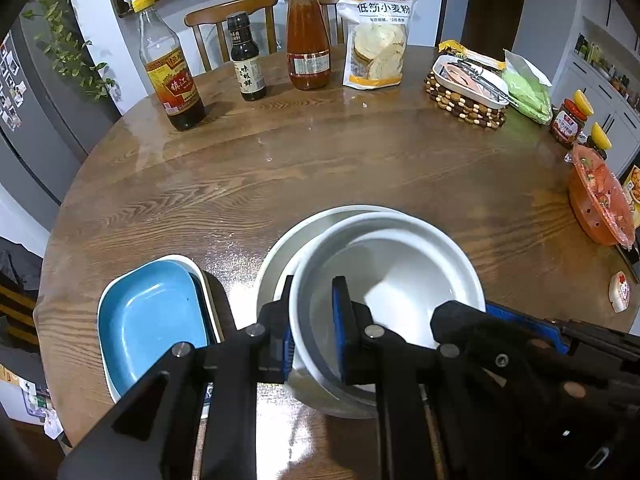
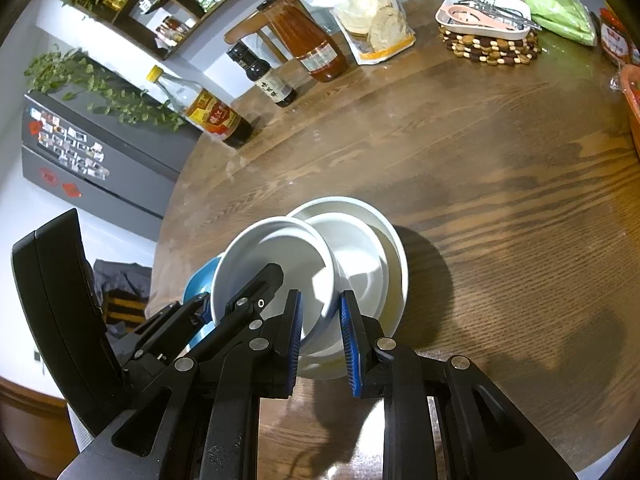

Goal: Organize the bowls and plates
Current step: 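Lower the small white bowl into the medium white bowl with both grippers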

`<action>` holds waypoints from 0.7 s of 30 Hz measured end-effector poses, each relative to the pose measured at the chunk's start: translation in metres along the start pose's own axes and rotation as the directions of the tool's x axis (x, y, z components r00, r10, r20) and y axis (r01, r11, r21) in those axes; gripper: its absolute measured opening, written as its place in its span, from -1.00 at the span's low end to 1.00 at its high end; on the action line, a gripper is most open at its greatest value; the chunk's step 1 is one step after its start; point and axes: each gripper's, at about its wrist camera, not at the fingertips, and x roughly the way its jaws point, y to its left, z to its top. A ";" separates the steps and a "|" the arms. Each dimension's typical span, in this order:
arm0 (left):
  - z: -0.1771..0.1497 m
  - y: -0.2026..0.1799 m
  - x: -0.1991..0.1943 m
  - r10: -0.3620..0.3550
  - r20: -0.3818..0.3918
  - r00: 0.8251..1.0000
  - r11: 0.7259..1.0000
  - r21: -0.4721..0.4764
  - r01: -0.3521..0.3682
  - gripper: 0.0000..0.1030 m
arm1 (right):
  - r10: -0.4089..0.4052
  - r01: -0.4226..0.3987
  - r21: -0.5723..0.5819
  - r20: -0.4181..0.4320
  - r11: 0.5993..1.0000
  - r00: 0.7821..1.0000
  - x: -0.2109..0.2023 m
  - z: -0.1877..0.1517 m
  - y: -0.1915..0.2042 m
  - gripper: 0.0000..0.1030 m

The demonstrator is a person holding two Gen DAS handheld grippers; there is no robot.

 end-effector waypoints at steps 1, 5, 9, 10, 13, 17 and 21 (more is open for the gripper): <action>0.001 0.000 0.001 -0.001 -0.002 1.000 1.000 0.000 0.001 -0.74 | -0.001 0.001 0.001 -0.001 1.000 1.000 0.000 0.000 0.000 -0.55; 0.001 0.000 0.005 -0.004 -0.010 1.000 1.000 0.000 0.004 -0.74 | -0.005 0.005 0.006 -0.007 1.000 1.000 0.003 0.001 -0.002 -0.55; 0.002 -0.001 0.008 -0.006 -0.016 1.000 1.000 0.004 0.006 -0.74 | -0.007 0.007 0.011 -0.012 1.000 1.000 0.005 0.002 -0.004 -0.55; 0.002 -0.001 0.009 -0.006 -0.018 1.000 1.000 0.005 0.006 -0.74 | -0.007 0.008 0.012 -0.013 1.000 1.000 0.006 0.003 -0.004 -0.55; 0.002 -0.001 0.012 -0.007 -0.025 1.000 1.000 0.007 0.007 -0.73 | -0.009 0.009 0.017 -0.020 1.000 1.000 0.008 0.003 -0.005 -0.55; 0.001 0.000 0.015 -0.009 -0.036 0.999 1.000 0.008 0.010 -0.74 | -0.012 0.012 0.022 -0.029 1.000 1.000 0.012 0.004 -0.007 -0.55; 0.002 0.000 0.017 -0.010 -0.042 0.999 1.000 0.010 0.010 -0.74 | -0.013 0.014 0.027 -0.033 1.000 0.999 0.014 0.005 -0.008 -0.55</action>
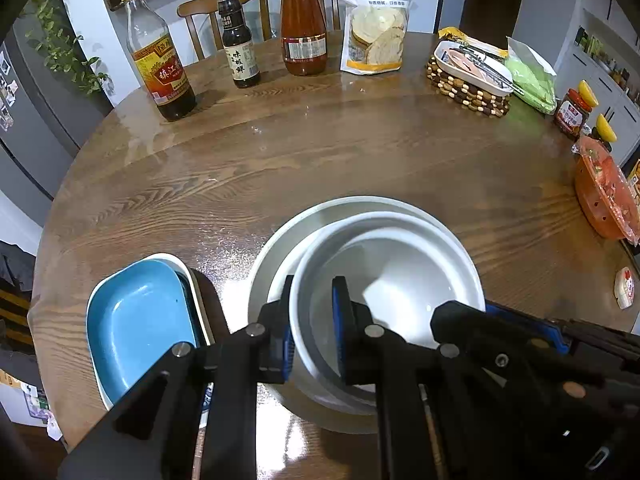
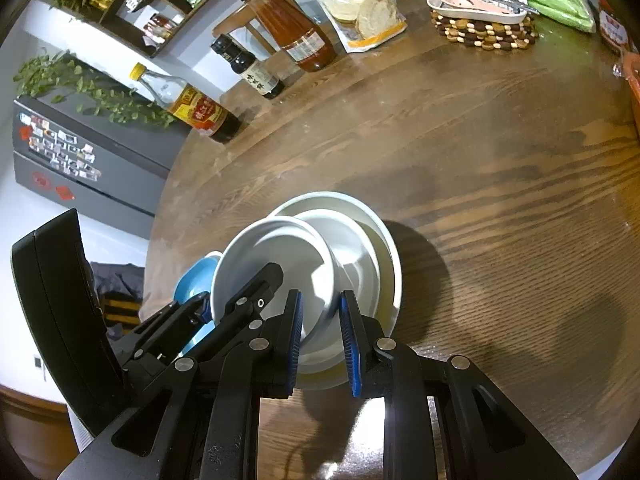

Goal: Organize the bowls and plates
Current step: 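Lower the small white bowl into the medium white bowl with both grippers, then hold the small bowl with both grippers and settle it inside the stack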

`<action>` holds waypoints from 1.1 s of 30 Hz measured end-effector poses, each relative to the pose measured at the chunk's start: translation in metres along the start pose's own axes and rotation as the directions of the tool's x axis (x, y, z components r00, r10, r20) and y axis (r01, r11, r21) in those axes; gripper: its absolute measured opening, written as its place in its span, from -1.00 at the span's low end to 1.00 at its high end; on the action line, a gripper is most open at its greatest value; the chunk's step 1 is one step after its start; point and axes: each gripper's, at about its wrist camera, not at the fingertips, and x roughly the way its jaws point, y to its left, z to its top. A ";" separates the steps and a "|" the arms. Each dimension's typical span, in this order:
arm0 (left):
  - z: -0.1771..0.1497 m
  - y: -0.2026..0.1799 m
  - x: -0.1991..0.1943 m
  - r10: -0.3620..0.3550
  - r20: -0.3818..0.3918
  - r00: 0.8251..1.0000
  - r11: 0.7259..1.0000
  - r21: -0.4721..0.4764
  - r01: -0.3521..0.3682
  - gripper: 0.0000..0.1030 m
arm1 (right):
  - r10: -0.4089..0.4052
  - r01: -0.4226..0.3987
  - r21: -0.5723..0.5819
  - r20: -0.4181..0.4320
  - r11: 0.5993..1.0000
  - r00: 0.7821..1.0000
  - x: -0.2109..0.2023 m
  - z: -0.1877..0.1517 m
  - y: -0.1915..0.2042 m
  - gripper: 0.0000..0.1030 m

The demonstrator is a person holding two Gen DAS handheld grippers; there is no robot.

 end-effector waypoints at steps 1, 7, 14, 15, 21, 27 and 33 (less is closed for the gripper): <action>0.000 0.000 0.001 0.000 -0.001 1.000 1.000 0.000 0.000 -0.74 | -0.001 0.001 0.001 -0.001 1.000 1.000 0.001 0.000 0.000 -0.55; 0.000 0.001 0.004 -0.004 -0.011 1.000 1.000 0.002 0.004 -0.73 | -0.006 0.006 0.008 -0.007 1.000 1.000 0.003 0.001 -0.001 -0.55; -0.002 0.000 0.008 -0.009 -0.024 1.000 1.000 0.004 0.009 -0.73 | -0.013 0.013 0.013 -0.014 1.000 1.000 0.006 0.001 -0.002 -0.55; -0.001 0.000 0.009 -0.010 -0.025 1.000 1.000 0.005 0.010 -0.73 | -0.014 0.014 0.013 -0.015 1.000 1.000 0.006 0.001 -0.002 -0.55; -0.001 0.000 0.011 -0.016 -0.033 0.999 1.000 0.007 0.016 -0.73 | -0.024 0.025 0.010 -0.024 1.000 0.999 0.008 0.002 -0.001 -0.55; -0.001 0.002 0.014 -0.021 -0.045 0.999 1.000 0.006 0.021 -0.73 | -0.031 0.031 0.012 -0.035 0.999 0.999 0.011 0.003 -0.001 -0.56; 0.000 0.003 0.017 -0.027 -0.054 0.998 1.000 0.002 0.027 -0.73 | -0.039 0.039 0.011 -0.039 0.999 0.999 0.013 0.004 -0.001 -0.56</action>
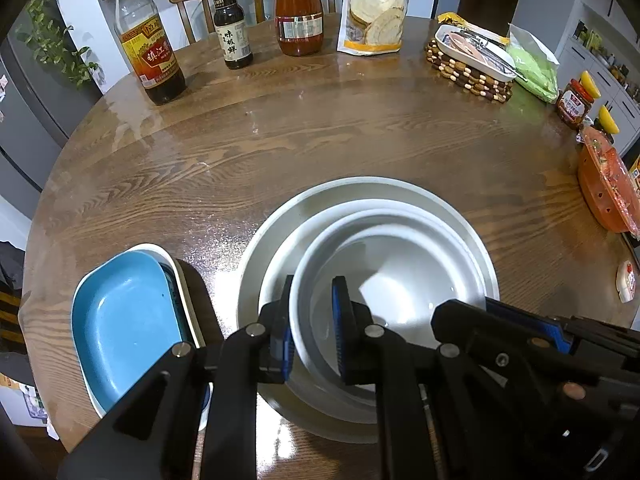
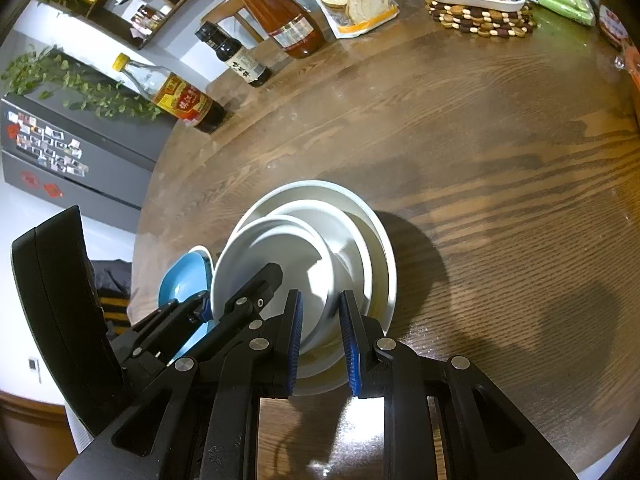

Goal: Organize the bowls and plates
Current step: 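Hold the small bowl with both grippers and settle it inside the stack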

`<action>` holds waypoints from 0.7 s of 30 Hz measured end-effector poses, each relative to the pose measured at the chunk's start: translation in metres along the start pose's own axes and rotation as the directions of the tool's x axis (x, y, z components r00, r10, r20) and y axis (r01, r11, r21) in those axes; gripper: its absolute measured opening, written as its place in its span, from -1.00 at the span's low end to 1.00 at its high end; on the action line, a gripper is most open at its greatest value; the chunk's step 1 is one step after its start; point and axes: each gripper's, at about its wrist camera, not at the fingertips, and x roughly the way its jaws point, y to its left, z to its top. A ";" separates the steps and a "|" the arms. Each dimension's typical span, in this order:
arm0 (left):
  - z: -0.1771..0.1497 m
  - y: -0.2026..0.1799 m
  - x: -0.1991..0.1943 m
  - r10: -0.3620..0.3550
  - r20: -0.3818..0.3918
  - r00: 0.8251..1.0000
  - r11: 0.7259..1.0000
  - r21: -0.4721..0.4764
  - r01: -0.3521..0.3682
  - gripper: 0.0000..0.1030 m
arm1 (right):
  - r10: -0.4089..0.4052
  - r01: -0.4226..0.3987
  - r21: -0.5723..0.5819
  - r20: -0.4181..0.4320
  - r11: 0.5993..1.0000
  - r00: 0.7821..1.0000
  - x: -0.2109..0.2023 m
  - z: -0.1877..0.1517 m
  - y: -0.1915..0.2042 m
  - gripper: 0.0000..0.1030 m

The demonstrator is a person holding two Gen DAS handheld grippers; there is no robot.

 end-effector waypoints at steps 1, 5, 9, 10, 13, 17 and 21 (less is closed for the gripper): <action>0.000 0.000 0.000 -0.001 -0.001 1.000 1.000 0.000 0.001 -0.73 | -0.001 0.001 0.001 0.000 1.000 1.000 0.000 0.000 0.000 -0.56; 0.000 0.000 0.000 -0.002 -0.003 1.000 1.000 0.000 0.002 -0.73 | -0.001 0.001 0.004 -0.001 1.000 1.000 0.001 0.000 -0.001 -0.56; -0.001 0.000 0.001 -0.002 -0.002 1.000 1.000 0.000 0.002 -0.73 | 0.000 0.000 0.003 -0.001 1.000 1.000 0.001 0.000 -0.001 -0.55; 0.000 0.000 0.001 -0.002 -0.003 1.000 1.000 0.000 0.002 -0.73 | -0.001 0.001 0.003 -0.001 1.000 1.000 0.001 0.000 -0.001 -0.55; -0.001 0.000 0.001 -0.003 -0.003 1.000 1.000 0.000 0.003 -0.73 | 0.000 0.000 0.002 -0.003 1.000 1.000 0.000 0.001 -0.001 -0.55; 0.000 0.000 0.003 -0.003 -0.007 1.000 1.000 -0.002 0.003 -0.73 | 0.001 -0.001 0.002 -0.002 1.000 1.000 0.000 0.000 -0.001 -0.56; 0.000 0.001 0.003 -0.002 -0.007 1.000 1.000 -0.002 0.002 -0.73 | 0.000 0.000 0.001 -0.002 1.000 1.000 0.001 0.000 -0.001 -0.56</action>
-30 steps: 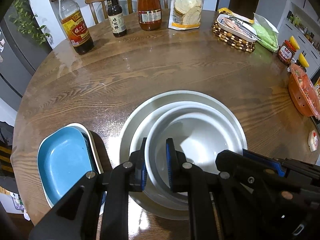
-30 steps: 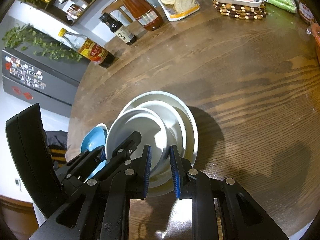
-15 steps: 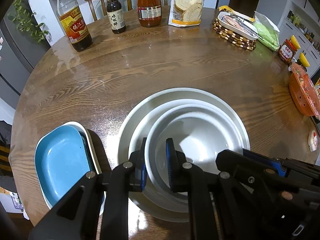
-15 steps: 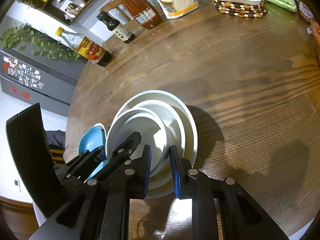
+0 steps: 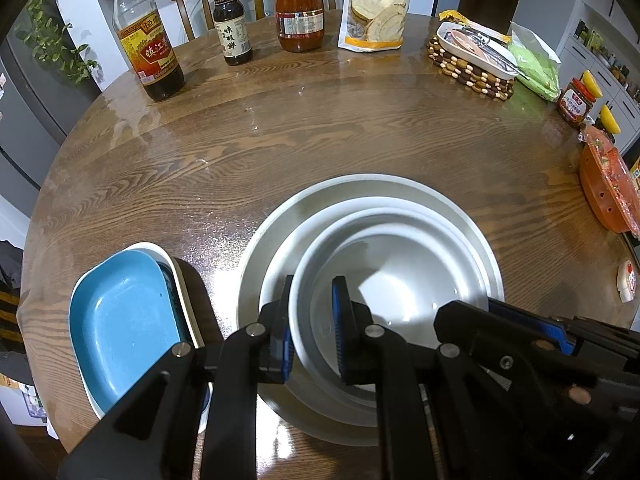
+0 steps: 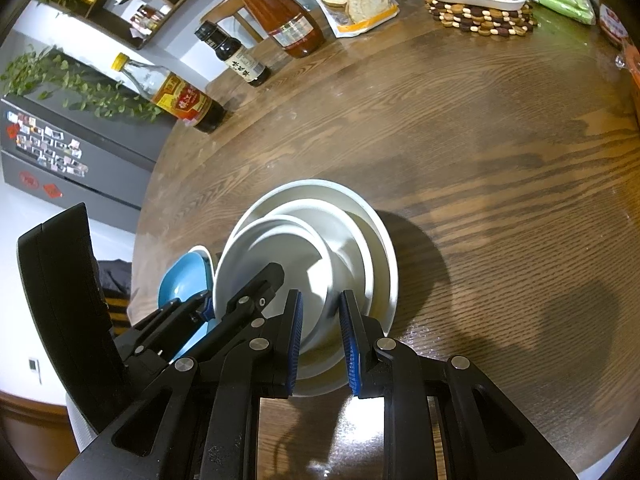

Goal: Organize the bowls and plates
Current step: 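Hold the small bowl with both grippers and settle it inside the stack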

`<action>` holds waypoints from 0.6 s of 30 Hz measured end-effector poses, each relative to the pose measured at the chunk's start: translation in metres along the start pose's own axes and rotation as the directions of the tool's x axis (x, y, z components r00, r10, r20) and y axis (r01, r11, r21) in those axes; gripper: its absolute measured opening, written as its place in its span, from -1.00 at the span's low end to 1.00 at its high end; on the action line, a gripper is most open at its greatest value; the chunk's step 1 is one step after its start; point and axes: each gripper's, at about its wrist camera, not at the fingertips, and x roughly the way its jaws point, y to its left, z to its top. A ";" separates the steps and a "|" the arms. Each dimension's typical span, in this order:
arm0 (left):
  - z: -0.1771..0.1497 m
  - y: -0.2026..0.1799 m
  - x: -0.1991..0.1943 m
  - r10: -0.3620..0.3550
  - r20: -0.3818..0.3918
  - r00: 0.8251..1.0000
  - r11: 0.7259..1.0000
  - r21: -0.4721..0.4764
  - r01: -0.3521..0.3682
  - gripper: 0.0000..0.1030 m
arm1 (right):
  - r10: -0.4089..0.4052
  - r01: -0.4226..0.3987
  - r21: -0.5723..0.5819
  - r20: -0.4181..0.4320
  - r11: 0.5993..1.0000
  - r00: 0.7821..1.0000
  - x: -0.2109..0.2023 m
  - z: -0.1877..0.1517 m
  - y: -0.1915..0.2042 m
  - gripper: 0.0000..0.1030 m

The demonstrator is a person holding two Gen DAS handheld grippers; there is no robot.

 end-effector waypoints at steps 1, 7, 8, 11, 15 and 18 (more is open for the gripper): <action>0.000 0.000 0.000 -0.001 0.000 1.000 1.000 0.000 0.001 -0.73 | 0.000 0.000 0.000 0.000 1.000 1.000 0.000 0.000 0.000 -0.56; 0.000 0.000 0.000 -0.001 0.001 1.000 1.000 0.000 0.001 -0.73 | -0.004 0.004 -0.005 -0.001 1.000 1.000 0.000 0.000 0.001 -0.56; 0.000 0.000 0.000 0.000 0.002 1.000 1.000 0.001 0.000 -0.73 | -0.004 0.004 -0.004 -0.001 1.000 1.000 0.000 0.000 0.001 -0.56; -0.001 0.001 0.000 -0.002 0.003 1.000 1.000 0.002 0.002 -0.72 | -0.005 0.005 -0.007 -0.001 1.000 1.000 0.000 0.000 0.001 -0.55; -0.001 0.002 -0.001 -0.004 0.004 1.000 1.000 0.005 0.004 -0.72 | -0.010 0.010 -0.010 -0.002 1.000 1.000 -0.001 0.000 0.002 -0.56; -0.001 0.001 -0.001 -0.003 0.004 1.000 1.000 0.006 0.003 -0.72 | -0.010 0.010 -0.010 -0.001 1.000 1.000 -0.001 0.000 0.002 -0.55</action>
